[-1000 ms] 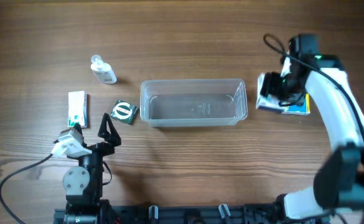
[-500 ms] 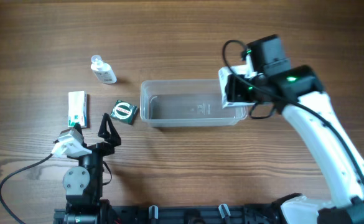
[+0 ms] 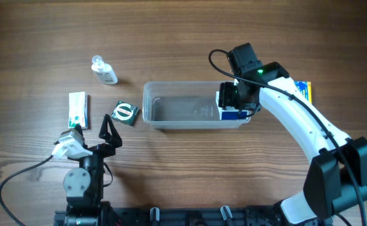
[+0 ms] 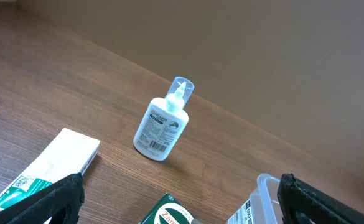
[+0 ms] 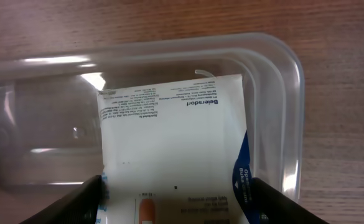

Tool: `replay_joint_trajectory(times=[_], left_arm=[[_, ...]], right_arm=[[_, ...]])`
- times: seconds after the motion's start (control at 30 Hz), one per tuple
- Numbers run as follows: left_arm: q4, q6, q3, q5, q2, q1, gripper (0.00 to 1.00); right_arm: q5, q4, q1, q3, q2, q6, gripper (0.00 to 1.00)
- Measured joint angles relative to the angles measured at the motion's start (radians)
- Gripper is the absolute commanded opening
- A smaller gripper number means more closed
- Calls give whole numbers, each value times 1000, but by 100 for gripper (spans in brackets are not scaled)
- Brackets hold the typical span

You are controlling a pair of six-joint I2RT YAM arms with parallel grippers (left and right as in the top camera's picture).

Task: Pack container
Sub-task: 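Carry the white box with the right gripper over the container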

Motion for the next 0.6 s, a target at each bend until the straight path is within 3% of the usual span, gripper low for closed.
replay_joint_trajectory(times=[0.6], left_arm=[[0, 0, 0, 0, 0, 0, 100]], right_arm=[[45, 79, 0, 0, 0, -19, 71]])
